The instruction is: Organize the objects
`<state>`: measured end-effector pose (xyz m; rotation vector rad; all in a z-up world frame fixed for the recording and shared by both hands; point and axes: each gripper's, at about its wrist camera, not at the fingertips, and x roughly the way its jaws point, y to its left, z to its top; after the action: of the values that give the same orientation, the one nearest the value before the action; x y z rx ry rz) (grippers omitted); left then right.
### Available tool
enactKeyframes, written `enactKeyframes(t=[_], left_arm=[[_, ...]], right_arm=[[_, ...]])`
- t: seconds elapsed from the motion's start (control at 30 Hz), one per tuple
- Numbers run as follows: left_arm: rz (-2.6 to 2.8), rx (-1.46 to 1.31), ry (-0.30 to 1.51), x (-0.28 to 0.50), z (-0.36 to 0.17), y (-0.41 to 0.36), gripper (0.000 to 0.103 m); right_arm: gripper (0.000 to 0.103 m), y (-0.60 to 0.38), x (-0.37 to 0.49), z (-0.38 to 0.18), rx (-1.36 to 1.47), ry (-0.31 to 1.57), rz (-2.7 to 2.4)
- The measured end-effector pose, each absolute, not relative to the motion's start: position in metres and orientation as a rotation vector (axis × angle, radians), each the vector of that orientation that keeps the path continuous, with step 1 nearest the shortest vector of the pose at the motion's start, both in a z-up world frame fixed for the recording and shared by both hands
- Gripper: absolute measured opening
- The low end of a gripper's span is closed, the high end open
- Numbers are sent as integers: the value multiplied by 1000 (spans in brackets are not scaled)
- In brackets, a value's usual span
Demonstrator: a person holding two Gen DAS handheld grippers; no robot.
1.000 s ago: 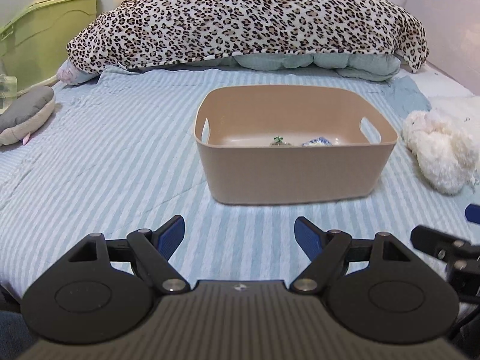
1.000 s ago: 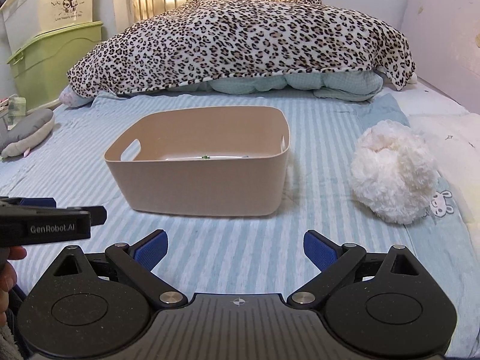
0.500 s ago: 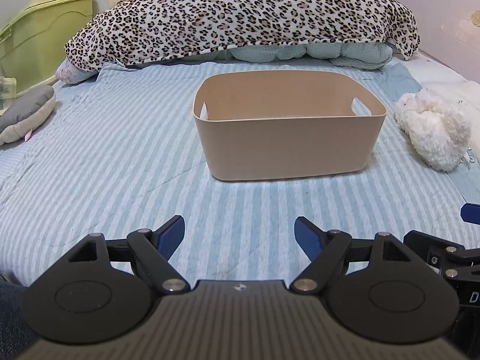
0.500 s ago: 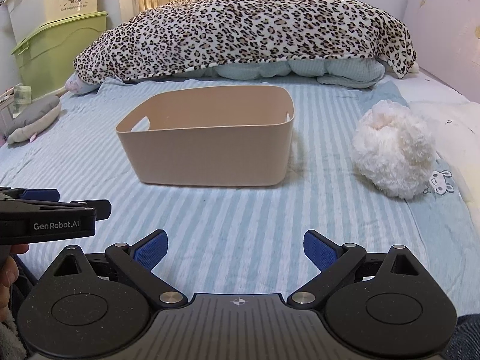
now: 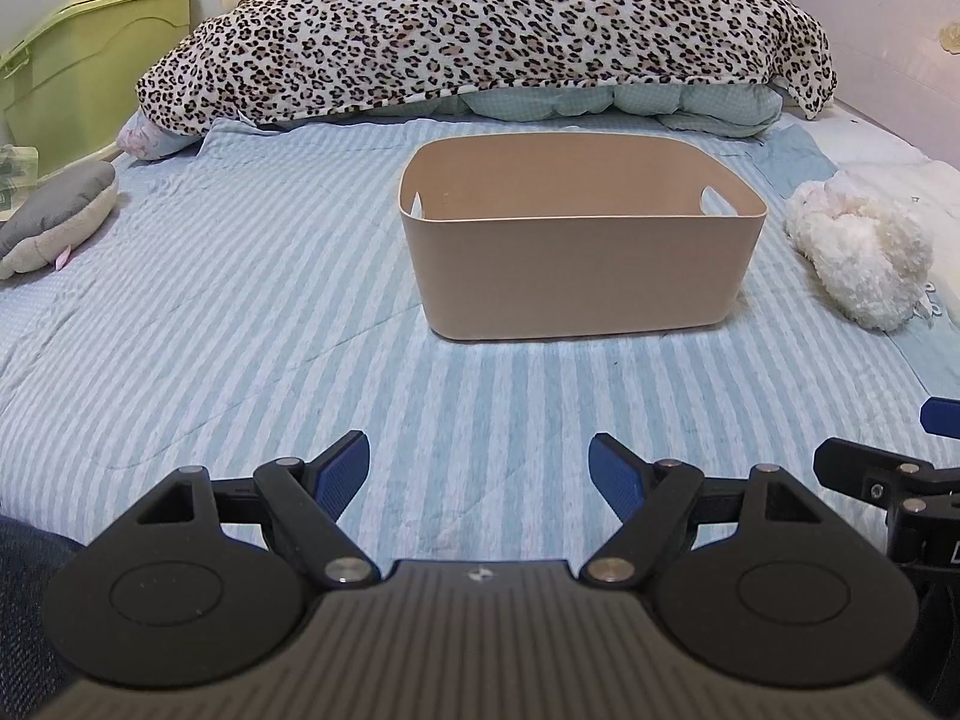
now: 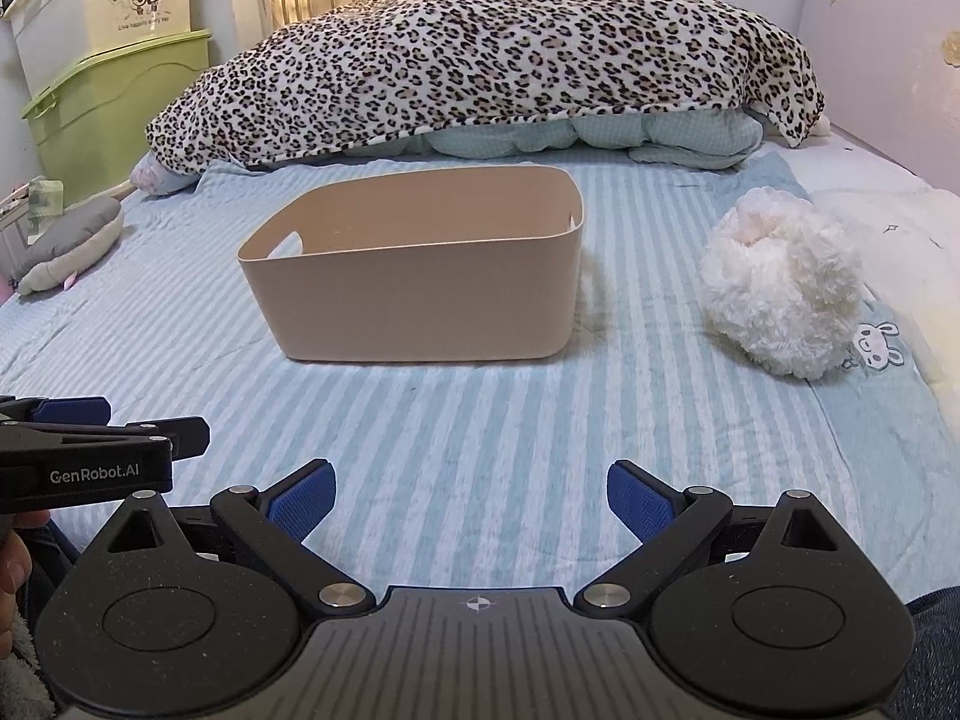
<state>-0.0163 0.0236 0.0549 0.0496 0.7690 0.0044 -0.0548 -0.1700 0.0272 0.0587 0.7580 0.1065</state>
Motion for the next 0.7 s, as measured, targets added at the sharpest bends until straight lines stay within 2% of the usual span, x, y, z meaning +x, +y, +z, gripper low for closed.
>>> enactKeyframes(t=[0.7], left_arm=[[-21, 62, 777, -26, 53, 24, 81]], right_arm=[[98, -169, -59, 30, 68, 741, 107]])
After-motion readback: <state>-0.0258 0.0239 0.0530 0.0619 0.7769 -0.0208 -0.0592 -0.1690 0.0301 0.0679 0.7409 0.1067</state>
